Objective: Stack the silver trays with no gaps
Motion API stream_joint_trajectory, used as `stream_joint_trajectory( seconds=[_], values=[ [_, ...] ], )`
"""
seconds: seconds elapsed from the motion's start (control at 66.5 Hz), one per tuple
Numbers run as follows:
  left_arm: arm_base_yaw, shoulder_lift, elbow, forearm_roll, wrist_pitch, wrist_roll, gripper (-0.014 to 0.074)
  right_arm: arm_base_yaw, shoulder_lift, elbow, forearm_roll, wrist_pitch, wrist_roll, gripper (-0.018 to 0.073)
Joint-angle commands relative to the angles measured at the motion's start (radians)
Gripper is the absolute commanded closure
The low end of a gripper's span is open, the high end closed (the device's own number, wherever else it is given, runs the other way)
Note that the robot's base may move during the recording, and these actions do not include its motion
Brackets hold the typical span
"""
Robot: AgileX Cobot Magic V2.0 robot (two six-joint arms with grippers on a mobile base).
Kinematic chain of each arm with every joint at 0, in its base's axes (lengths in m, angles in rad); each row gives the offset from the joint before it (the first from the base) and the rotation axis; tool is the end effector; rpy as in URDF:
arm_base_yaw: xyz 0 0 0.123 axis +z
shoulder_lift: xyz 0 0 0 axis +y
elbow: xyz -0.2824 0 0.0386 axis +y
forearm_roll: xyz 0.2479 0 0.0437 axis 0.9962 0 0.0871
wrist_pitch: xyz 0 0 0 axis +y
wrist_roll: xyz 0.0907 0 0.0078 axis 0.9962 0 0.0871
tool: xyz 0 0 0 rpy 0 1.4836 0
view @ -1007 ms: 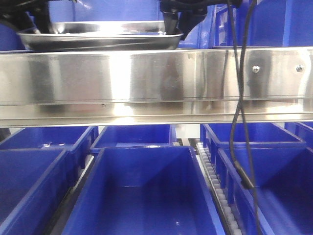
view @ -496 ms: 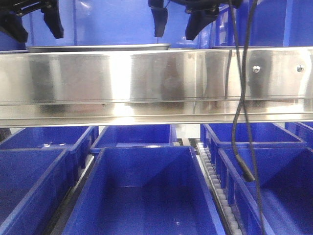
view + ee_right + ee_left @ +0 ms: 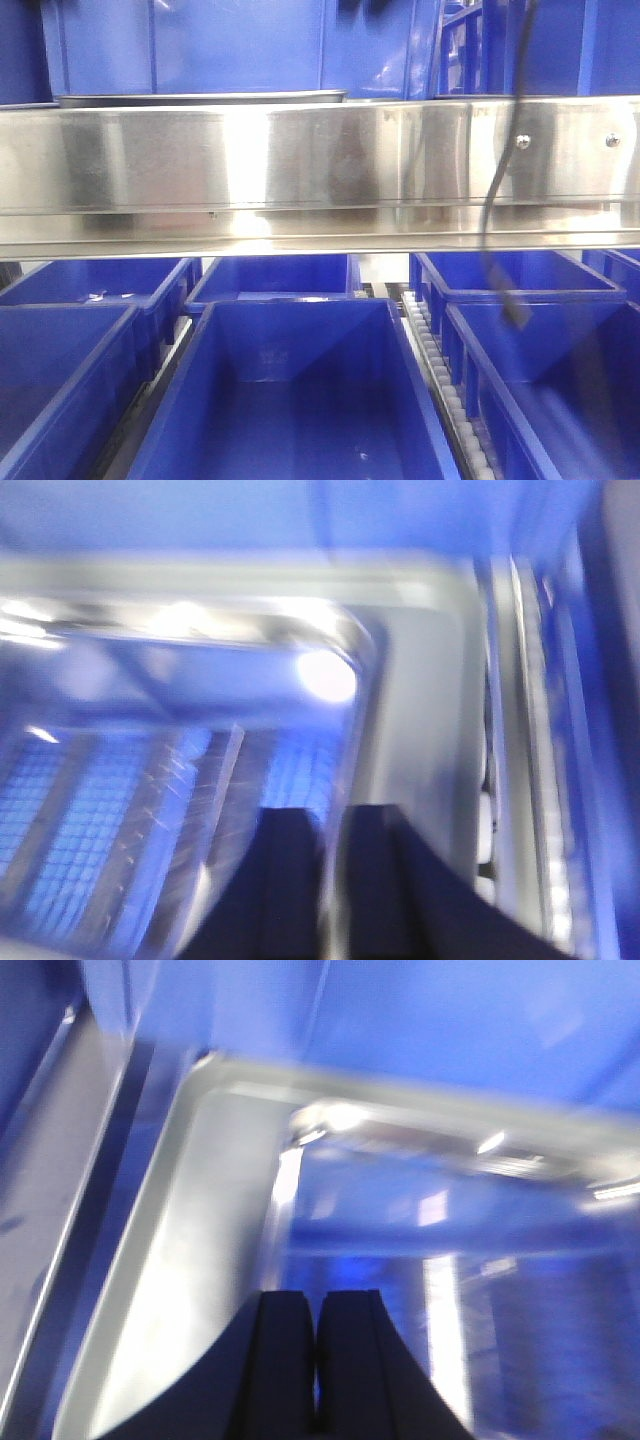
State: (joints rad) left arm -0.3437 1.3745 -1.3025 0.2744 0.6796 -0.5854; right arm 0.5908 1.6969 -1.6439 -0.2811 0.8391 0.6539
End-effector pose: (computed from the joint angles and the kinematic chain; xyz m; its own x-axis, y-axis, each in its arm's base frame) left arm 0.2922 -0.0881 0.3792 -0.6021 -0.1628 -0.7816 -0.0146 0.9811 -0.1931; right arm 0.3315 0.1997 0.3658 -0.7145 0.0473 -0.6980 -0.1168 0.9757 0.1857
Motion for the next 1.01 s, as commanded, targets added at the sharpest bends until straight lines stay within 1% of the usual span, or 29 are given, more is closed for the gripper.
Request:
stream_joint_trajectory(
  seconds=[0.0,0.075,0.21,0.346,0.406,0.466,0.556,0.586,0.646,0.752,0.917,0.992],
  values=[
    [0.000,-0.082,0.022,-0.044,-0.014,0.019,0.0600,0.015,-0.052,-0.007,-0.011,0.022,-0.073,0.0577],
    [0.000,-0.141,0.074,-0.046,-0.089,0.019,0.0600,0.028,-0.090,0.019,-0.011,-0.006,-0.112,0.0577],
    [0.000,-0.265,0.234,-0.046,-0.252,0.019,0.0600,0.043,-0.184,0.136,-0.011,-0.205,-0.115,0.0577],
    [0.000,-0.394,0.415,-0.046,-0.418,0.019,0.0600,0.056,-0.313,0.315,-0.013,-0.415,-0.125,0.0577],
    [0.000,-0.455,0.509,-0.042,-0.517,0.019,0.0600,0.056,-0.377,0.403,-0.020,-0.484,-0.144,0.0577],
    [0.000,-0.522,0.590,-0.017,-0.606,0.019,0.0600,0.056,-0.444,0.490,-0.020,-0.531,-0.167,0.0577],
    [0.000,-0.607,0.693,0.042,-0.708,0.019,0.0600,0.056,-0.542,0.609,-0.024,-0.591,-0.199,0.0577],
    [0.000,-0.636,0.725,0.063,-0.727,0.019,0.0600,0.056,-0.580,0.652,-0.024,-0.612,-0.220,0.0577],
    [0.000,-0.690,0.765,0.090,-0.727,0.019,0.0600,0.056,-0.648,0.725,-0.026,-0.663,-0.251,0.0577],
    [0.000,-0.807,0.819,0.127,-0.703,0.019,0.0601,0.056,-0.774,0.837,-0.036,-0.698,-0.256,0.0577],
    [0.000,-0.973,0.861,0.134,-0.680,0.019,0.0601,0.056,-0.976,0.988,-0.037,-0.698,-0.256,0.0577],
    [0.000,-1.027,0.861,0.134,-0.653,0.019,0.0601,0.056,-1.062,1.013,-0.037,-0.694,-0.256,0.0577]
  ],
)
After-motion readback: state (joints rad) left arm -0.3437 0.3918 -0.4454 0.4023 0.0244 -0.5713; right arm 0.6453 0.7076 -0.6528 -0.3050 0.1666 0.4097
